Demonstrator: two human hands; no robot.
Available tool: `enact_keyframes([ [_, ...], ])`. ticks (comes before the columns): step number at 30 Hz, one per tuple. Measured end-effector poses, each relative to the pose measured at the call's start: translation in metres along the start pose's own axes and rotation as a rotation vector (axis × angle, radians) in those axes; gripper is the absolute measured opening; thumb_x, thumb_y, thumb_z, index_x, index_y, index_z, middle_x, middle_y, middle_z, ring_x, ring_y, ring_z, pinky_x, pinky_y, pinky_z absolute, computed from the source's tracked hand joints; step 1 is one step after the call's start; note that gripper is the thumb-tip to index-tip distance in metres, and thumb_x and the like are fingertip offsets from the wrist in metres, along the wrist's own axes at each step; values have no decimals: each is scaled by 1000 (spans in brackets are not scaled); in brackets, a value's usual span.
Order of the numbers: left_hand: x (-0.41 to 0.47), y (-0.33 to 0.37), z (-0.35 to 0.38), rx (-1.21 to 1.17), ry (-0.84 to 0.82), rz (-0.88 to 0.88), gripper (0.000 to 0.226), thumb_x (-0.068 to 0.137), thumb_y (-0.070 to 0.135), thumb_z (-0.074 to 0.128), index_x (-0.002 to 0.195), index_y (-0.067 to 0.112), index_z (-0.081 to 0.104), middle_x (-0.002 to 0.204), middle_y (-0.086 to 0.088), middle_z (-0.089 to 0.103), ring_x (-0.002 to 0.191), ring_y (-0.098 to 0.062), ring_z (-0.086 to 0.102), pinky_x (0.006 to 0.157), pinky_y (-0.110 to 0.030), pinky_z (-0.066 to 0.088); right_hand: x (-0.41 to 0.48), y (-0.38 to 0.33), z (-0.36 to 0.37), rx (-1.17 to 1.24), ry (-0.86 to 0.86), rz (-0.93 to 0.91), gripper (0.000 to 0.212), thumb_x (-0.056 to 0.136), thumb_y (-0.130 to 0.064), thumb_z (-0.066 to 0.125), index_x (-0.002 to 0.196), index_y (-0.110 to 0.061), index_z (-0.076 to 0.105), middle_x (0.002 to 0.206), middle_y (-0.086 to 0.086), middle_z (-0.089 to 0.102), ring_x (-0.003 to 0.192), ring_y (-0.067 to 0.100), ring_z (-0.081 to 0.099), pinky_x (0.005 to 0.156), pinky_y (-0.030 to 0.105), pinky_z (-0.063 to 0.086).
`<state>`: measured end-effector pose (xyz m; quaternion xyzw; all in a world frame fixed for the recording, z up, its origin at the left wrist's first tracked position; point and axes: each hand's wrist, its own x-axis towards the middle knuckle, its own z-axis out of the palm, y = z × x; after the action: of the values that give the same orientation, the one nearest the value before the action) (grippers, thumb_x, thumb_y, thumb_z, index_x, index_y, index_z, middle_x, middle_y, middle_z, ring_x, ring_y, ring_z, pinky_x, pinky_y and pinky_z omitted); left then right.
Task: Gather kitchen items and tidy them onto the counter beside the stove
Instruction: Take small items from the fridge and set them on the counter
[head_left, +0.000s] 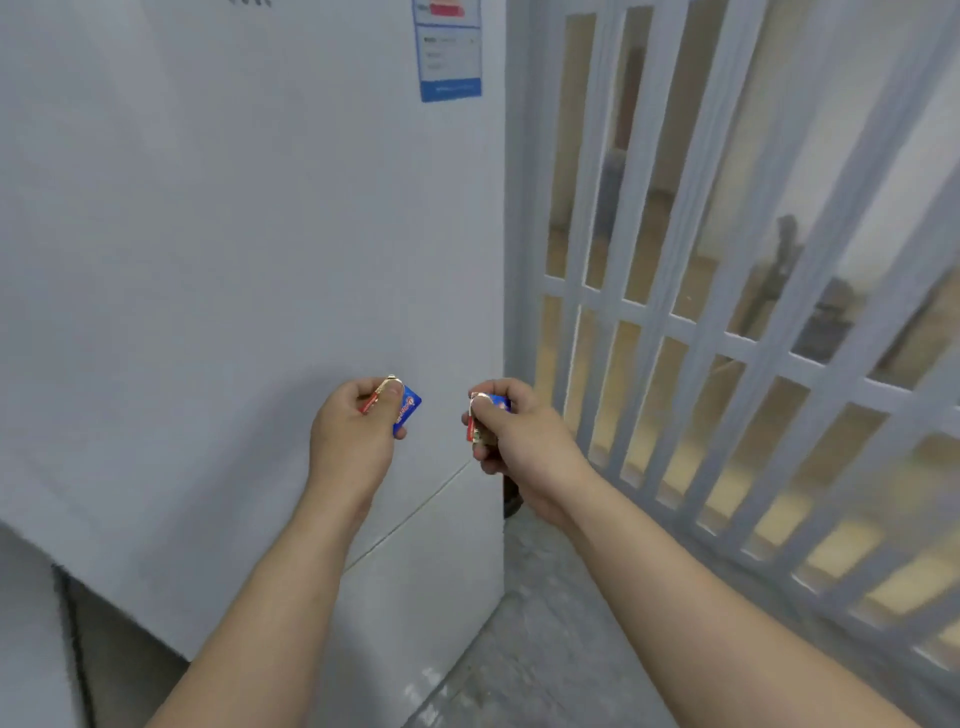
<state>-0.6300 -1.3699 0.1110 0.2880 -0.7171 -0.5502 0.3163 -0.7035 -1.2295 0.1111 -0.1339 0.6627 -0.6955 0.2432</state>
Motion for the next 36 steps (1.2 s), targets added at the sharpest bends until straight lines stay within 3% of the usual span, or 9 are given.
enact_keyframes([
  [5,-34,5,133,-10,-468,-29,5,95,23,61,96,22,66,83,-2,67,60,-15,59,59,-29,41,-58,23,-124,84,372,-13,14,97,-6,56,105,-17,59,76,8,63,58,19,63,52,28,48],
  [9,-103,18,236,4,-906,-19,8,96,27,61,101,24,67,88,-1,69,63,-17,61,59,-29,41,-140,38,-207,110,727,17,15,95,-11,60,109,-15,62,83,8,67,55,19,62,48,25,43],
  [11,-165,33,290,28,-1186,15,10,98,25,58,101,23,67,87,-4,69,65,-16,63,60,-29,41,-203,47,-245,139,990,10,16,93,-11,62,109,-15,63,87,7,67,45,14,54,45,21,39],
  [15,-283,61,351,14,-1555,71,15,97,15,59,106,22,69,93,-4,71,79,-21,66,67,-31,48,-311,56,-283,200,1356,-26,18,92,-8,63,107,-17,64,89,5,66,43,11,51,45,17,41],
  [18,-371,79,375,22,-1765,121,21,94,8,61,108,21,71,93,-4,71,76,-20,63,67,-31,46,-385,63,-302,220,1588,-67,25,90,-4,58,105,-22,67,86,1,66,48,13,54,48,19,43],
  [24,-526,113,392,24,-2006,219,19,89,13,72,106,19,66,89,2,75,68,-7,65,60,-25,42,-506,82,-344,337,1889,-178,28,91,1,56,113,-15,62,80,0,63,49,12,48,46,22,39],
  [31,-657,140,410,43,-2138,327,16,90,16,70,104,12,63,94,-6,74,73,-12,64,62,-26,44,-610,106,-385,370,2090,-214,25,89,-7,65,113,-11,63,88,4,67,53,10,52,50,23,43],
  [36,-750,143,420,126,-2330,262,10,91,4,66,99,9,63,97,-18,72,77,-22,68,70,-32,58,-680,117,-401,411,2275,-234,21,91,-10,67,112,-9,66,86,4,69,52,11,53,52,25,46],
])
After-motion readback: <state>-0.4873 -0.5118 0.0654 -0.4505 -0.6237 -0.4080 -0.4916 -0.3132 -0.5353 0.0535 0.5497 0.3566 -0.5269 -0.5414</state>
